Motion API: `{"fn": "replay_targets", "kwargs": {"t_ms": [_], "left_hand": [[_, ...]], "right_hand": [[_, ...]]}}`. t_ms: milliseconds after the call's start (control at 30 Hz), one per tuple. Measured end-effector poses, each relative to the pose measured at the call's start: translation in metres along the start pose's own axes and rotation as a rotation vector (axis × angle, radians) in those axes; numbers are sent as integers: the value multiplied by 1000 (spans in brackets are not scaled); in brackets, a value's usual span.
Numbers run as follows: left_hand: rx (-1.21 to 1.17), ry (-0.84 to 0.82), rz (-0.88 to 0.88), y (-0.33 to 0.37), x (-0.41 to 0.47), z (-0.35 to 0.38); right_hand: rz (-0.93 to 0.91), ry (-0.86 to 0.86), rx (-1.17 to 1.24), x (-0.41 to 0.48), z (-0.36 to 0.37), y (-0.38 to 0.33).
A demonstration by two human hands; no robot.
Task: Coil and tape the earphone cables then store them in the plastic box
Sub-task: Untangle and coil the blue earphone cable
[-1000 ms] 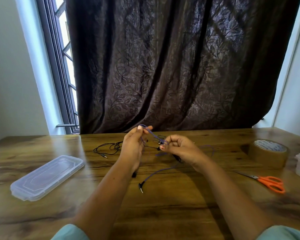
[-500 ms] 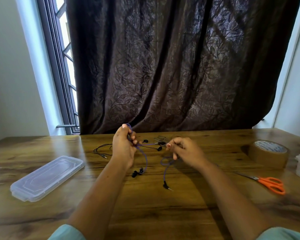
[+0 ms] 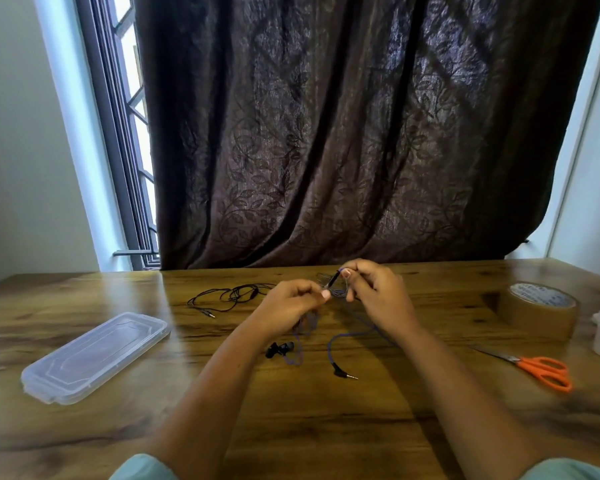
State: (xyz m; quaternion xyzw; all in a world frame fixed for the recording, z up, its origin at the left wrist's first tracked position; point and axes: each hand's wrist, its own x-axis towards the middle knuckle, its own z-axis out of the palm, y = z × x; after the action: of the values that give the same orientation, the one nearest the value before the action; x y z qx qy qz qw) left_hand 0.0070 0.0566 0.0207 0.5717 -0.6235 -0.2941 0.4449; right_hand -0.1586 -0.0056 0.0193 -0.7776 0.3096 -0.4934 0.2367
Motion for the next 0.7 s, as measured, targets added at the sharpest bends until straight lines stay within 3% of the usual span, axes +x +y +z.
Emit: {"fn": "replay_targets", "kwargs": {"t_ms": [200, 300, 367, 500, 700], "left_hand": [[194, 135, 40, 3, 0, 0], [118, 194, 96, 5, -1, 0], [12, 341, 123, 7, -2, -4], [21, 683, 177, 8, -2, -16], [-422, 1023, -20, -14, -1, -48]], "right_hand": [[-44, -37, 33, 0, 3, -3], [-53, -42, 18, 0, 3, -3], [-46, -96, -49, -1, 2, -1], [-36, -199, -218, -1, 0, 0], [25, -120, -592, 1, -26, 11]]}}
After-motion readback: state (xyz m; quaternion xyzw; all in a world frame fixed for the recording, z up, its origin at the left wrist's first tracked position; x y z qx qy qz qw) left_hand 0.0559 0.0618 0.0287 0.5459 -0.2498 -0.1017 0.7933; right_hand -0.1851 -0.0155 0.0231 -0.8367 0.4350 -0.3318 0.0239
